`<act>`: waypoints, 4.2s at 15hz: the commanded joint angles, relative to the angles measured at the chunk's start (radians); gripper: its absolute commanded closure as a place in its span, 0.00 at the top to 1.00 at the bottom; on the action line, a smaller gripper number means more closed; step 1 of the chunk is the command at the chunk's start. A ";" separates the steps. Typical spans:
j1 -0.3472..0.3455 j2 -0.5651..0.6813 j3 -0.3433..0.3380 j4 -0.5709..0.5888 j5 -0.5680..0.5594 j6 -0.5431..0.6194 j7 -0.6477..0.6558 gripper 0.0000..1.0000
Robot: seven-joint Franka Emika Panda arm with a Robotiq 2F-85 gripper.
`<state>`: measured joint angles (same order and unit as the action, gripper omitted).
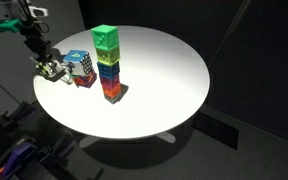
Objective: Put the plushy cube on the eft on top of the other plushy cubes on the right
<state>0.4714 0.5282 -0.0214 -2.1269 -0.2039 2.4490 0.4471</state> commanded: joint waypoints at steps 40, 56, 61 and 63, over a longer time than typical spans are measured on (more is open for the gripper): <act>-0.239 -0.381 0.110 -0.114 -0.097 -0.218 -0.153 0.07; -0.312 -0.376 0.091 -0.118 -0.219 -0.190 -0.338 0.07; -0.325 -0.364 0.087 -0.119 -0.254 -0.157 -0.380 0.07; -0.331 -0.358 0.087 -0.120 -0.257 -0.134 -0.401 0.06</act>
<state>0.1561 0.1769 0.0676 -2.2317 -0.4407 2.2761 0.0912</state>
